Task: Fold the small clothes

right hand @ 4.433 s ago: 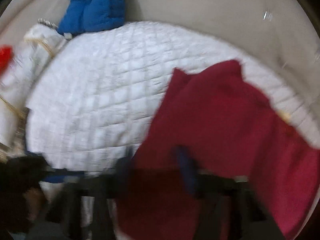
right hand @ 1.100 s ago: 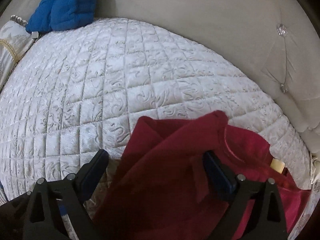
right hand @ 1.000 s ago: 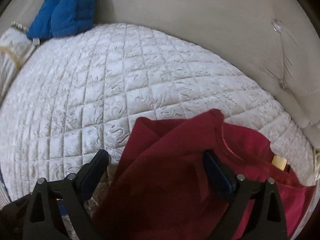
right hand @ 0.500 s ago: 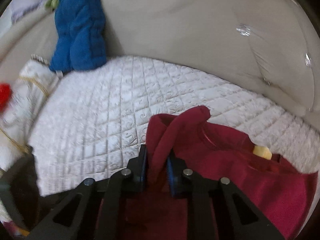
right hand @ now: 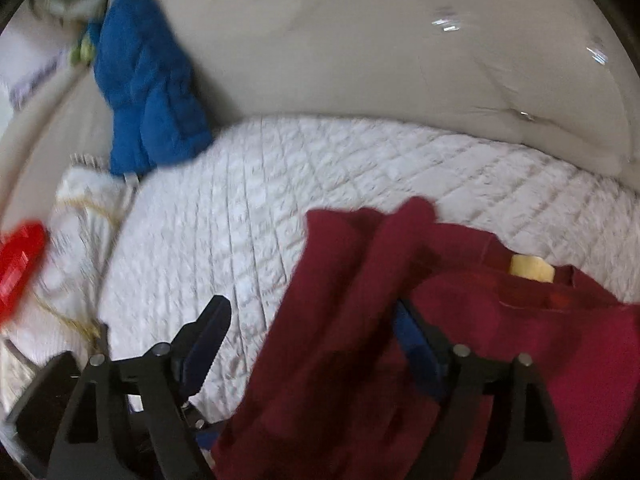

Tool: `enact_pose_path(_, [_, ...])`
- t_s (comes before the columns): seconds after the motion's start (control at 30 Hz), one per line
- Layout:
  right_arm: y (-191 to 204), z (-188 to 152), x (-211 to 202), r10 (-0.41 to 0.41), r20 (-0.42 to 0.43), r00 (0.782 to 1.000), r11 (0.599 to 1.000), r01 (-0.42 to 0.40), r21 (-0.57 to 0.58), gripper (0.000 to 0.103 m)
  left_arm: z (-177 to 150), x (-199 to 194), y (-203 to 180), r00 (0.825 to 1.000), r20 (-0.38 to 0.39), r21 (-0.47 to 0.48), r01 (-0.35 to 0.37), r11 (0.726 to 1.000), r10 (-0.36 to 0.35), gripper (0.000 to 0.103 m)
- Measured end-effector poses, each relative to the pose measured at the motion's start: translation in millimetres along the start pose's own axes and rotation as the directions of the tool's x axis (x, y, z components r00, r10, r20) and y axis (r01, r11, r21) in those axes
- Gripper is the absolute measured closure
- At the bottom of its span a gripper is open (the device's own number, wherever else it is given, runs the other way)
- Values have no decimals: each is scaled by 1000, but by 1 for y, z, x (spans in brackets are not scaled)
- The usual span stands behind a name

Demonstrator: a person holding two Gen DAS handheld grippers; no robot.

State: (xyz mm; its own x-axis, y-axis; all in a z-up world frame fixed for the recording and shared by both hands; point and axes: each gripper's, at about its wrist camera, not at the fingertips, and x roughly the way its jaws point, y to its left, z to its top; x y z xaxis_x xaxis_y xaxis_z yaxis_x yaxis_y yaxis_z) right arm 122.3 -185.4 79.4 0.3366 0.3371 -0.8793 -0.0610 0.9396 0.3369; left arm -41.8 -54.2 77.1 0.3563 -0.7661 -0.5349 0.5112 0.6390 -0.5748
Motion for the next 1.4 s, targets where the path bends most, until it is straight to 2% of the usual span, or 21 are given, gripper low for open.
enact_pose_path(0.07, [7,-2,4,-82,3,997,996,82,-43,48,0,1,-3,1000,-7,13,-30,999,31,85])
enact_pose_path(0.1, [7,-3,3,-114,13,993,992,115,-49,74,-1,1,-3,999,-15,12,-52,999,52,85])
enact_pose_path(0.13, [4,-6,-1,-115,31,993,992,116,-42,77,-1,0,-3,997,-20,7,-68,998,68,85])
enact_pose_path(0.27, [-12,-13,-11,-85,65,994,996,86,-10,80,-9,-10,-3,989,-44,-7,-138,990,138,72])
enact_pose_path(0.47, [-15,-18,-21,-82,86,993,997,82,-3,80,-22,-15,-17,978,-43,15,-204,979,204,68])
enact_pose_path(0.63, [-16,-18,-26,-83,92,992,997,83,8,80,-24,-16,-25,975,-48,29,-217,976,218,67])
enact_pose_path(0.7, [-18,-19,-27,-82,94,992,997,81,14,80,-20,-15,-12,975,-52,22,-215,976,215,64])
enact_pose_path(1.03, [-24,-22,-39,-73,104,992,997,71,24,80,-14,6,-12,969,-76,53,-230,972,234,62])
enact_pose_path(1.07, [-24,-22,-41,-73,106,992,997,71,24,80,-13,5,-14,971,-75,60,-224,973,229,65])
enact_pose_path(1.1, [-25,-23,-42,-73,108,992,997,70,25,80,-12,4,-15,973,-74,64,-213,975,217,76])
enact_pose_path(1.13, [-26,-23,-44,-72,109,991,997,70,24,80,-11,4,-16,976,-76,67,-198,978,203,82])
enact_pose_path(1.23, [-29,-25,-52,-79,116,990,997,78,20,80,-5,9,-17,980,-78,54,-179,982,183,96])
enact_pose_path(1.4, [-40,-28,-77,-92,140,986,996,90,17,80,11,16,-30,989,-54,62,-133,989,136,103])
